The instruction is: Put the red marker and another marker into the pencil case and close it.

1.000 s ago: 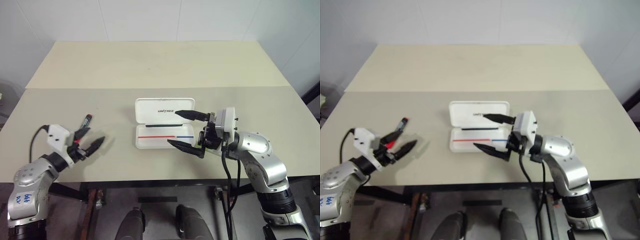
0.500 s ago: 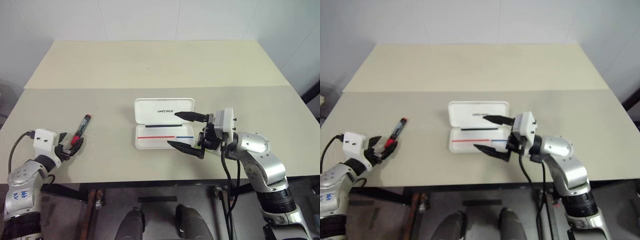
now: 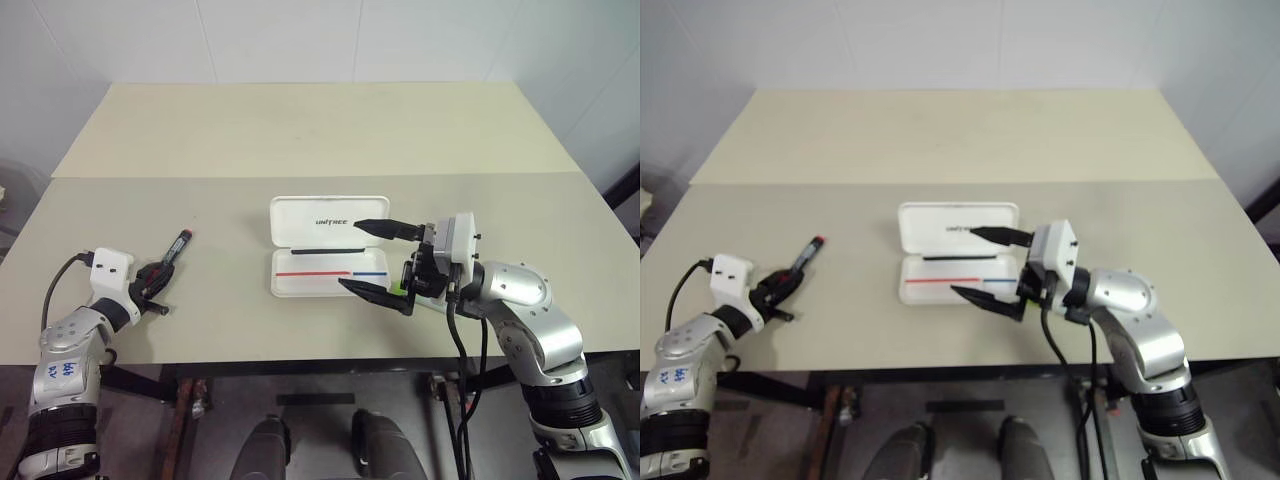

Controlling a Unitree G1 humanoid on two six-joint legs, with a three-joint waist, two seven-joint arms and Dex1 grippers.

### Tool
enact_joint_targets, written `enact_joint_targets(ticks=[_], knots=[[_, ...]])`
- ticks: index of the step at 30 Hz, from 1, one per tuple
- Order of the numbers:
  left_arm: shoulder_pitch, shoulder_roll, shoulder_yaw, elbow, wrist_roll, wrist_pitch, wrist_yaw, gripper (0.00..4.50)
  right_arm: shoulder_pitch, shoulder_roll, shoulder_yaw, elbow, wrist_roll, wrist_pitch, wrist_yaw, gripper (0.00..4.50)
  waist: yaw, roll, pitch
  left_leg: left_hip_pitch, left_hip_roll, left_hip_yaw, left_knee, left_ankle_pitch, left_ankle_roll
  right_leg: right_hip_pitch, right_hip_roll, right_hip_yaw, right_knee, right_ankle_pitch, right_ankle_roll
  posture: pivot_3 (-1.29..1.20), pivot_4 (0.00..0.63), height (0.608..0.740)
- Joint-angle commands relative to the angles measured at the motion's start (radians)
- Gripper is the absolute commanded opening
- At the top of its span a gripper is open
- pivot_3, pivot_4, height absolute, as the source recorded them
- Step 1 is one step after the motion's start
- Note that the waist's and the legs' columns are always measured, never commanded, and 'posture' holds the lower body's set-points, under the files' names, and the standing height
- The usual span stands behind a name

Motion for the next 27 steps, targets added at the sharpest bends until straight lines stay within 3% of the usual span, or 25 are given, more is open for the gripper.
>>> enact_joint_targets(ticks=[1,7,16,21,27], knots=[[0.004,-0.036,0.017,-0.077,-0.063,-0.008,-0.008,0.59,-0.005,-0.007,-0.030,-0.037,0.020,-0.007,-0.007,4.50,0.000,0.000,0.000,0.000,0.000,0.000,0.000,0.000,0.000,0.000,0.000,0.000,0.000,0.000,0.000,0.00,0.150,0.740],[-0.017,-0.120,0.085,-0.249,-0.188,-0.182,-0.048,0.59,-0.001,-0.001,-0.025,-0.030,0.016,-0.011,-0.008,4.50,-0.001,-0.001,0.000,-0.003,0.001,-0.001,-0.004,-0.001,0.000,-0.001,-0.002,0.001,-0.008,0.001,0.002,0.00,0.150,0.740],[-0.015,-0.097,-0.021,-0.417,-0.260,-0.124,-0.143,0.59,0.019,0.003,-0.024,-0.036,0.012,-0.013,-0.024,4.50,-0.002,-0.001,0.000,-0.002,-0.004,0.004,-0.014,-0.001,-0.001,-0.002,0.004,0.000,-0.014,0.001,0.002,0.00,0.150,0.740],[-0.089,-0.007,-0.199,-0.385,-0.204,-0.151,-0.361,0.59,0.030,-0.007,-0.038,-0.047,0.007,-0.014,-0.044,4.50,0.000,-0.001,0.000,-0.002,-0.005,0.003,-0.012,0.000,0.000,-0.001,0.005,0.000,-0.013,0.001,0.002,0.00,0.150,0.740],[-0.253,0.024,-0.364,-0.159,-0.080,-0.292,-0.553,0.59,0.070,-0.023,-0.065,-0.093,0.004,-0.005,-0.077,4.50,-0.002,-0.001,0.000,-0.001,-0.005,0.004,-0.012,0.001,0.000,-0.001,0.006,0.000,-0.013,0.001,0.002,0.00,0.150,0.740]])
